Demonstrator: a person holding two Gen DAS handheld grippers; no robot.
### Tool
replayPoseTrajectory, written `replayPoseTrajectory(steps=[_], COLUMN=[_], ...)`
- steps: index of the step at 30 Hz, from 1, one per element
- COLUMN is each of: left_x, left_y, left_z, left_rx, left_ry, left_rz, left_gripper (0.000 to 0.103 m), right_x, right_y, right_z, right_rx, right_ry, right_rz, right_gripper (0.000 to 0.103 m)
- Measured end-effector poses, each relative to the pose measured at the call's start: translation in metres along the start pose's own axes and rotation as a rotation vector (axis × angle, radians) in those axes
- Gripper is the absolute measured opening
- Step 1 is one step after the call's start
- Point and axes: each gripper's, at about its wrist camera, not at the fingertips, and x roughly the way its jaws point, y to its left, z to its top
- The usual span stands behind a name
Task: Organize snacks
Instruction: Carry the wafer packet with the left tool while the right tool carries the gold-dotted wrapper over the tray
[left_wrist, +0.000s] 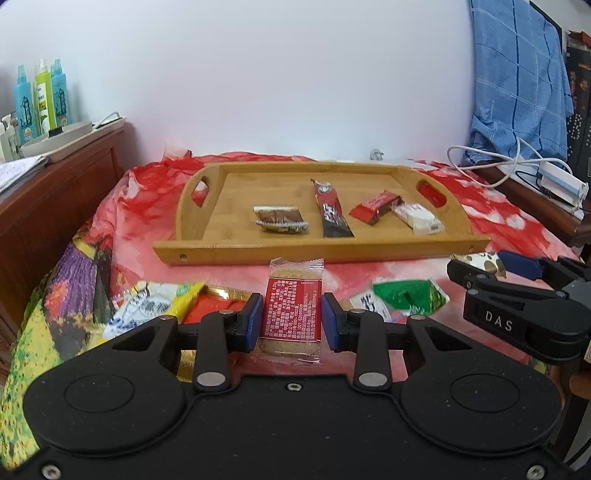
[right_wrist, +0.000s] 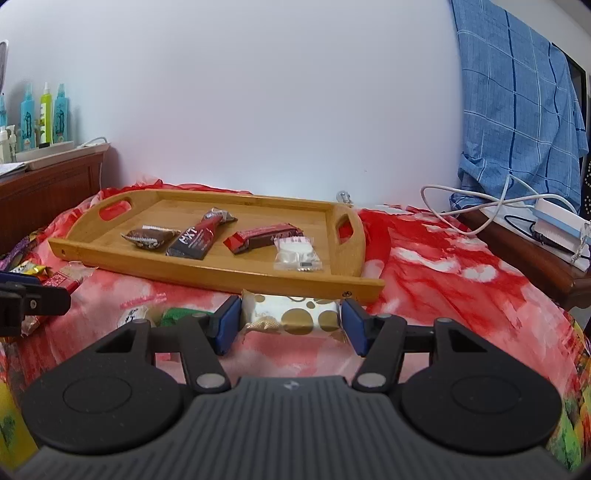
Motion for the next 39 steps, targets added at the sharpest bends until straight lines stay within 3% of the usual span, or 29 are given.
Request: replayPoseTrajectory(steps=[23, 39], left_x=[0.055, 0.12], left_y=[0.031, 0.055], left_z=[0.074, 0.09], left_rx=[-0.074, -0.142], left_ry=[-0.017, 0.044], left_rz=[0.063, 0.1], left_gripper=[0.032, 0.032], right_x=[0.048, 0.096], right_y=[-0.009, 0.011], right_z=[0.045, 0.055], right_rx=[0.074, -0.004], right_ry=[0.041, 0.087], right_rz=[0.178, 0.236], right_gripper=[0.061, 0.061])
